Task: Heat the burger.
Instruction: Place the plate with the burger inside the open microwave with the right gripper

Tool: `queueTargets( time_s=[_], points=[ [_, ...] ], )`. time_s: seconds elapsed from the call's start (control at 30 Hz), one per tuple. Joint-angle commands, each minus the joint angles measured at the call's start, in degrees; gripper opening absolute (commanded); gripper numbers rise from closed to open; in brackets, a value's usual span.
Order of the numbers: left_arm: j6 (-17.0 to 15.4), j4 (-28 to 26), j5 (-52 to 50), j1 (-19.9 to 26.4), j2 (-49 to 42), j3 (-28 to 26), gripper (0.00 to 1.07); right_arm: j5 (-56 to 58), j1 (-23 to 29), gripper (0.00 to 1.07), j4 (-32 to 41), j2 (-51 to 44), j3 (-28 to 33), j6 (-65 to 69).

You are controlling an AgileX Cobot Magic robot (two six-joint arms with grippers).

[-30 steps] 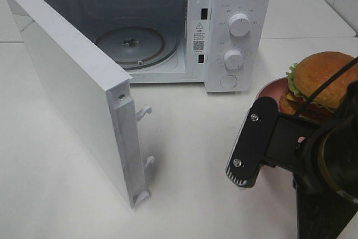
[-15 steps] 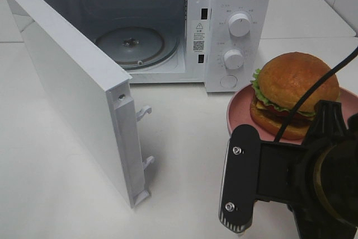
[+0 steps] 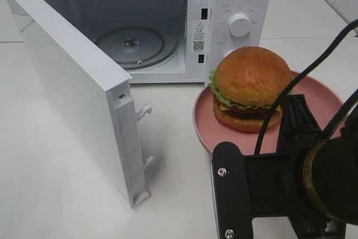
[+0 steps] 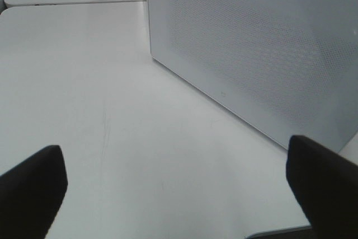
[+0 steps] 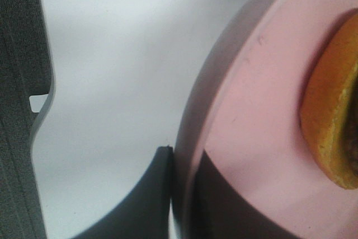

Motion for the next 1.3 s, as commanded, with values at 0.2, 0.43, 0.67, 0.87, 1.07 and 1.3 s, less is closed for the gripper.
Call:
queueTargets(
  time_s=[0.2,0.43,0.67,0.87,1.07,1.3],
  points=[
    [-0.1,-0.3,-0.1,0.2,-1.2,0.3,1.0,-3.8,0.3,0.01,-4.7,-0.6,-0.1,-4.3],
    [-0.1,-0.3,-0.1,0.2,-1.2,0.3,1.0,-7.2,0.2,0.0,-7.5,-0.6,-0.1,-4.8],
    [-0.1,-0.3,-0.1,0.2,-1.2,0.3,1.0,-11.8,0.1,0.0,-9.9,-0.4,0.0,-10.1],
    [-0.1,-0.3,-0.1,0.2,-1.2,0.3,1.0,-14.7,0.1,0.0,-11.5,-0.4,0.0,-12.3],
    [-0.1,-0.3,-0.1,0.2,-1.2,0.3,1.0,-20.7,-5.3,0.0,-11.2,-0.4,0.0,-14.9],
    [-0.1,-0.3,-0.1,0.2,-1.2,0.3,1.0,-25.6,-11.7,0.0,-10.9,-0.4,0.0,-23.7]
  ],
)
